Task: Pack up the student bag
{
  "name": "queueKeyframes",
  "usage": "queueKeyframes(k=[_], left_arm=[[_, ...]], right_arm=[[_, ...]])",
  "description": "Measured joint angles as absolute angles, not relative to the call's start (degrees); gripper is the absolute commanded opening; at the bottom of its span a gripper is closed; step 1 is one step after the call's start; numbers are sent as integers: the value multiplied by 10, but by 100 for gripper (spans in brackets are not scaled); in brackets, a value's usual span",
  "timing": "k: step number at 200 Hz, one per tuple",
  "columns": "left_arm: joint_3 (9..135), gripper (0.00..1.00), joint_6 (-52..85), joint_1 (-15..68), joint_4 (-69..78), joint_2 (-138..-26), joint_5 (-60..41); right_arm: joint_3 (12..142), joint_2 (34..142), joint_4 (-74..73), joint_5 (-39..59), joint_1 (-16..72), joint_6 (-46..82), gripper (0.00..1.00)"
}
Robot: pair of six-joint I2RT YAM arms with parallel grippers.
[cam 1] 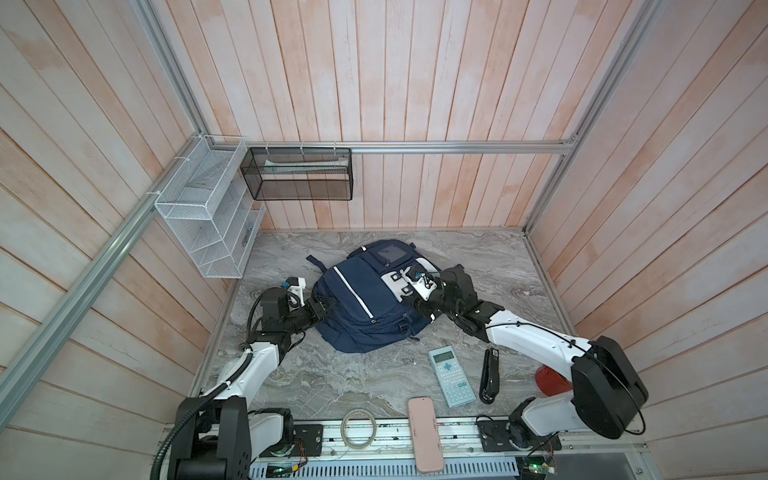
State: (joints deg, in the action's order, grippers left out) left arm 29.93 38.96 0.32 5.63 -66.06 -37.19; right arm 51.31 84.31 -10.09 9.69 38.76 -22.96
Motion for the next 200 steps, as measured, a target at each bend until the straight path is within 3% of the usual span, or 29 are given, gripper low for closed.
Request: queueKeyframes(k=[49,87,116,125,133,170,200], left_arm=[[294,46,398,6,56,-626,-376],[279,46,413,25,63,-625,-383],[279,45,418,32,72,-625,-387],[279,45,418,34,73,-625,-387],[279,44,418,35,73,-625,-386],[279,40,410,56,61,-614,-363],[287,40,368,158,30,-579,-279]], right_arm=[[530,889,-61,106,438,-387,64],[530,908,-87,107,443,-432,57],[535,948,-99,105,461,-451,39],[543,963,-98,106,465,-457,22],[550,973,-92,108,467,-458,0],[590,980,-58,121,468,-452,0],[595,968,-55,137,467,-422,0]])
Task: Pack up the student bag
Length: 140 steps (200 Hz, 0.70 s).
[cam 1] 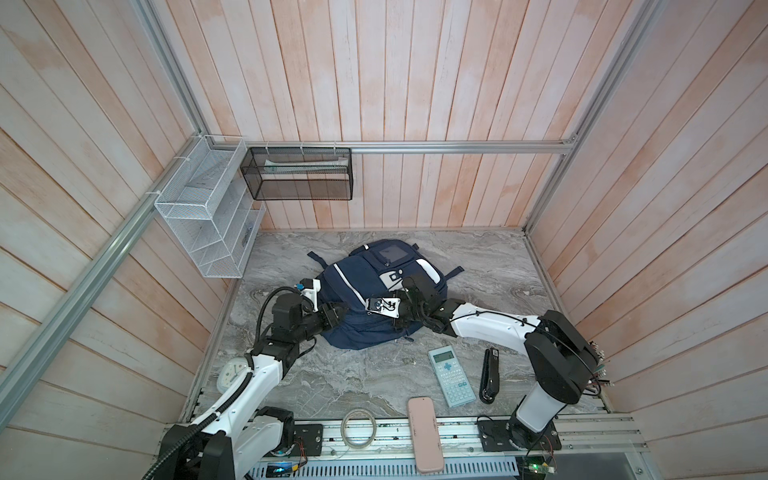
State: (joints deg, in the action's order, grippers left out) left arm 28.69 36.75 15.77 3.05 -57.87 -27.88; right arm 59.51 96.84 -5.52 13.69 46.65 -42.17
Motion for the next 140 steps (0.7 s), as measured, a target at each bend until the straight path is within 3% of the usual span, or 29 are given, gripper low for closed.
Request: queueKeyframes(k=[28,53,70,119,140], left_arm=[[314,38,310,258,20,-576,-183],[316,26,282,312,25,-583,-99],[306,26,274,342,43,-589,-43],[285,41,285,380,85,-639,47],[290,42,287,385,98,-659,65]], right_arm=[[597,961,-55,160,463,-387,0],[613,967,-37,189,459,-343,0],[640,984,-20,217,454,-305,0],[688,1028,0,269,452,-230,0],[680,1028,-13,269,453,-218,0]])
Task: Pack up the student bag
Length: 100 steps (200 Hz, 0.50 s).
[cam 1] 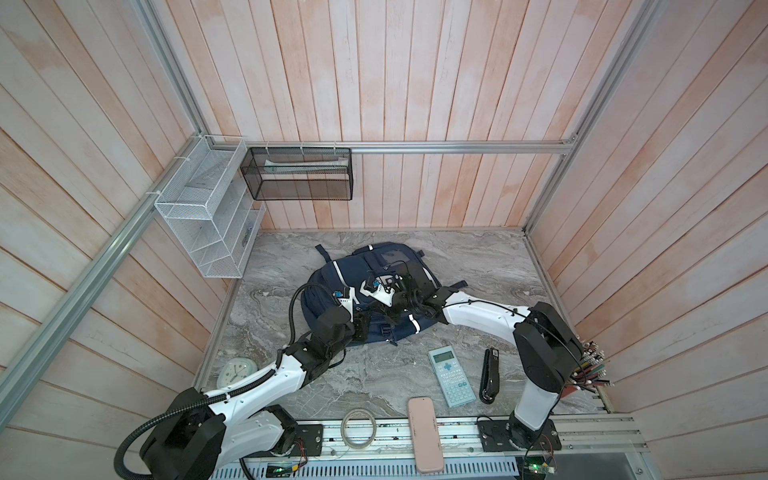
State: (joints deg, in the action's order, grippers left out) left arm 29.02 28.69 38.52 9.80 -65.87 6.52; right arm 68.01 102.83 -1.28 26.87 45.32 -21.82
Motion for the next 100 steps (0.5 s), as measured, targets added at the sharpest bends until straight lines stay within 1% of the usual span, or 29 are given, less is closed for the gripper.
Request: queueKeyframes(k=[14,22,29,33,39,53,81,90,100], left_arm=[[298,40,287,388,97,-673,78],[304,36,287,389,93,-682,85],[310,29,286,389,87,-689,92],[314,22,289,389,84,-694,96],[319,15,290,389,77,-699,103],[323,5,289,388,61,-702,116],[336,3,287,390,25,-693,123],[339,0,287,390,13,-686,123],[341,0,286,388,-3,-674,122]], right_arm=[[672,1028,-25,266,454,-211,0],[668,1028,-31,262,455,-209,0],[664,1028,-39,257,455,-206,0],[662,1028,-42,254,456,-205,0],[658,1028,-47,250,456,-203,0],[653,1026,-53,242,457,-201,0],[642,1019,-65,227,463,-200,0],[639,1015,-70,225,466,-200,0],[636,1012,-74,225,469,-200,0]])
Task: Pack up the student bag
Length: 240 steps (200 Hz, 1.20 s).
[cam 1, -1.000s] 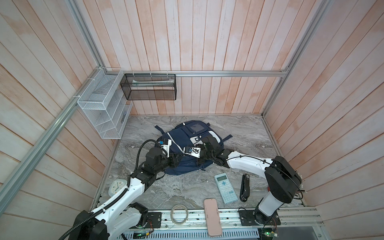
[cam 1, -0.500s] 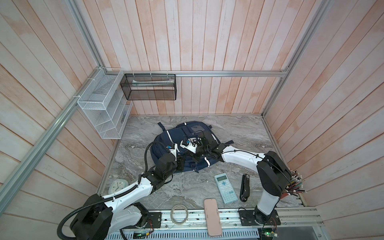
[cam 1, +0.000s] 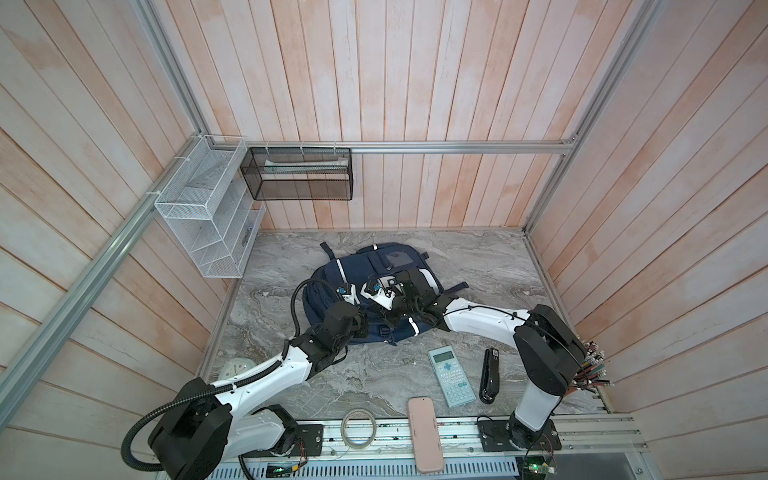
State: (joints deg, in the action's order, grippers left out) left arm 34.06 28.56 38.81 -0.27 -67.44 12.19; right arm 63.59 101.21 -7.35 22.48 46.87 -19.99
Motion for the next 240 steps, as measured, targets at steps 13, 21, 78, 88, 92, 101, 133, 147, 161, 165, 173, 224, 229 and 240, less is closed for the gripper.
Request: queueKeyframes(k=[13,21,78,88,92,101,133,147,161,165,173,224,229,240], left_arm=[[341,0,284,382,-18,-662,113],[342,0,283,375,-27,-655,103],[360,0,261,301,-89,-625,-12],[367,0,255,286,-102,-625,-32],[369,0,253,282,-107,-625,-37],[374,0,247,273,-118,-623,-48],[391,0,226,243,-154,-616,-78],[396,0,221,220,-162,-613,-107],[396,0,221,203,-166,-609,-136],[396,0,221,200,-167,-609,-145],[396,0,223,198,-167,-609,-161],[389,0,279,288,-110,-631,-177],[385,0,290,301,-101,-638,-175],[375,0,311,319,-79,-650,-175]], right_arm=[[634,1009,-76,224,472,-200,0],[632,1008,-79,223,475,-200,0],[615,997,-100,185,485,-215,0],[609,995,-105,178,486,-218,0],[607,995,-107,176,487,-221,0],[603,993,-110,172,487,-224,0],[597,990,-122,158,491,-238,0],[592,989,-131,147,493,-243,0],[584,985,-141,144,491,-245,0],[581,984,-143,144,491,-245,0],[574,978,-144,145,486,-246,0],[469,890,-179,92,448,-266,32],[461,882,-176,78,443,-262,39],[445,864,-170,54,427,-260,49]])
